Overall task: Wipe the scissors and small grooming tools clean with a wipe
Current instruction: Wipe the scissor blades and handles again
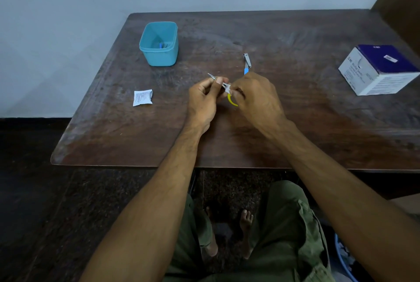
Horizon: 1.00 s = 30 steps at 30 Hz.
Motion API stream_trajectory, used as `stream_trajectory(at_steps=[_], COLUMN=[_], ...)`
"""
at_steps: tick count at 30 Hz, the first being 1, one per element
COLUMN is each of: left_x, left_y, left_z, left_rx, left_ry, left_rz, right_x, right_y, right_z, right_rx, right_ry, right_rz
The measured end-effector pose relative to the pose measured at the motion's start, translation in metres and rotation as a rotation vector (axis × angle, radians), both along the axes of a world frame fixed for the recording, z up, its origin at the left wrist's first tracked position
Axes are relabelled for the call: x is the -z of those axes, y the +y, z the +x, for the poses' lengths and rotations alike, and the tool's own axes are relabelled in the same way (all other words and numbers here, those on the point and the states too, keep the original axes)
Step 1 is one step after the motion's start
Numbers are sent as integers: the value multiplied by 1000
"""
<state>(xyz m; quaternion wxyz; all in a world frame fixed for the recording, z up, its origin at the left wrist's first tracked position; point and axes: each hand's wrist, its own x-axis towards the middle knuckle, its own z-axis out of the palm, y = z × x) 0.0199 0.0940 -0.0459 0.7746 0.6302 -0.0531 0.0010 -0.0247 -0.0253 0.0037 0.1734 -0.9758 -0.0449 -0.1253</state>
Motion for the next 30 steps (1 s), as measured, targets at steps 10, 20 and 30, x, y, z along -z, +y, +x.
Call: stream_trajectory(at_steps=[10,20,30], left_x=[2,3,4], left_y=[-2,-2,-1], left_z=[1,2,2], left_rx=[4,-27,-63], left_ry=[-27,-16,-6], left_rz=[13,-3,-20], right_x=[17,25,23], right_y=[-9,-14,-6], right_z=[-9,-19,-17], right_rx=[50,13,-65], right_ry=[-103,-52,-86], right_rz=[263,112,-3])
